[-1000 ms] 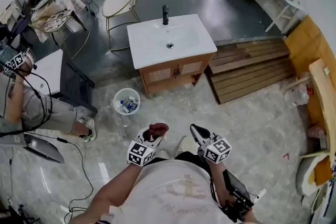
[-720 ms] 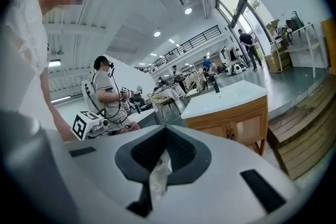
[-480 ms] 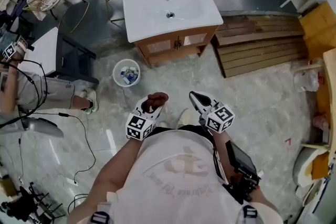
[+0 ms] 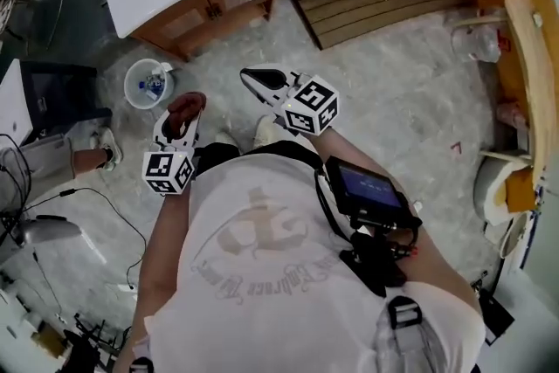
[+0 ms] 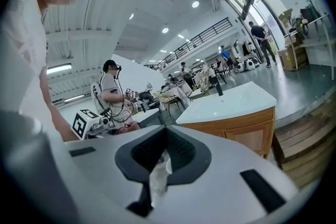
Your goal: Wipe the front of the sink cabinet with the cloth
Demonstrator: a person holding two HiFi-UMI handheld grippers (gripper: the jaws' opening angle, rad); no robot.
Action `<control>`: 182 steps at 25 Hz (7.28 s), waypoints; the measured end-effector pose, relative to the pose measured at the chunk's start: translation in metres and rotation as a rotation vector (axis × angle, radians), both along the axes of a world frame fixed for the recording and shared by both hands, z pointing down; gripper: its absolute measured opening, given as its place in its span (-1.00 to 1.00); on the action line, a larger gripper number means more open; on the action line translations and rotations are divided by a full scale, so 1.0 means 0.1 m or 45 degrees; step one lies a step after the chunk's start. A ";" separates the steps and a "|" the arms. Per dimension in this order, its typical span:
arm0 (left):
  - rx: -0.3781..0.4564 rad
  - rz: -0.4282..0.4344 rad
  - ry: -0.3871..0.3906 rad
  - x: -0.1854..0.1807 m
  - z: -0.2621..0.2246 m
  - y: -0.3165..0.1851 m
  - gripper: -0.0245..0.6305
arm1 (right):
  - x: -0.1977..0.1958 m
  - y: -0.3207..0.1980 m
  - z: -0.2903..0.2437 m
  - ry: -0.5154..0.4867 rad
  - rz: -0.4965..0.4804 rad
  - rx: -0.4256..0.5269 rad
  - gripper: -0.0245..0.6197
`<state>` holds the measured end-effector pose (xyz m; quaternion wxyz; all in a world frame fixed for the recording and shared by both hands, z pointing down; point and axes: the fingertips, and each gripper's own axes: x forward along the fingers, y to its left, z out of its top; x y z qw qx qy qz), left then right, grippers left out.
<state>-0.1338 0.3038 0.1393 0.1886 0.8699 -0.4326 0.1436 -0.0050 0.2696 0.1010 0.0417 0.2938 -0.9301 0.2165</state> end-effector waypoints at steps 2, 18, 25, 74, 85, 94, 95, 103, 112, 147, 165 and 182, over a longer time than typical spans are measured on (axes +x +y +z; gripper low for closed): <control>-0.004 -0.007 -0.007 0.01 0.01 -0.04 -0.38 | 0.05 -0.07 -0.01 -0.011 0.005 0.008 -0.89; -0.083 0.043 -0.007 -0.28 0.34 -0.97 -0.38 | -0.07 -0.98 0.16 0.016 0.096 -0.041 -0.89; -0.122 0.037 -0.024 -0.77 0.59 -1.52 -0.38 | -0.47 -1.48 0.31 0.054 0.091 -0.080 -0.89; -0.360 -0.549 -0.233 -2.20 2.47 -2.99 -0.38 | -0.51 -1.99 1.69 0.034 0.237 -0.261 -0.89; -0.363 -0.441 -0.232 -1.84 2.49 -3.10 -0.38 | -0.40 -1.97 1.71 0.013 0.284 -0.263 -0.89; -0.362 -0.289 -0.234 -1.41 2.46 -3.21 -0.38 | -0.35 -2.01 1.71 0.005 0.305 -0.258 -0.89; -0.361 -0.271 -0.232 -1.34 2.46 -3.23 -0.38 | -0.32 -2.02 1.71 0.005 0.314 -0.259 -0.89; -0.348 -0.172 -0.174 -0.77 2.41 -3.33 -0.38 | -0.21 -1.99 1.80 0.032 0.324 -0.295 -0.89; -0.352 -0.118 -0.143 -0.01 2.56 -3.63 -0.38 | 0.09 -2.37 2.06 0.022 0.257 -0.321 -0.89; -0.210 -0.175 -0.011 1.59 2.58 -4.03 -0.38 | 1.01 -2.33 2.74 -0.025 0.157 -0.399 -0.89; -0.172 0.070 -0.013 3.26 2.80 -4.39 -0.38 | 1.90 -2.32 3.12 -0.045 0.218 -0.471 -0.89; -0.262 -0.007 -0.022 3.28 3.00 -4.37 -0.40 | 1.95 -2.33 3.16 -0.016 0.226 -0.503 -0.89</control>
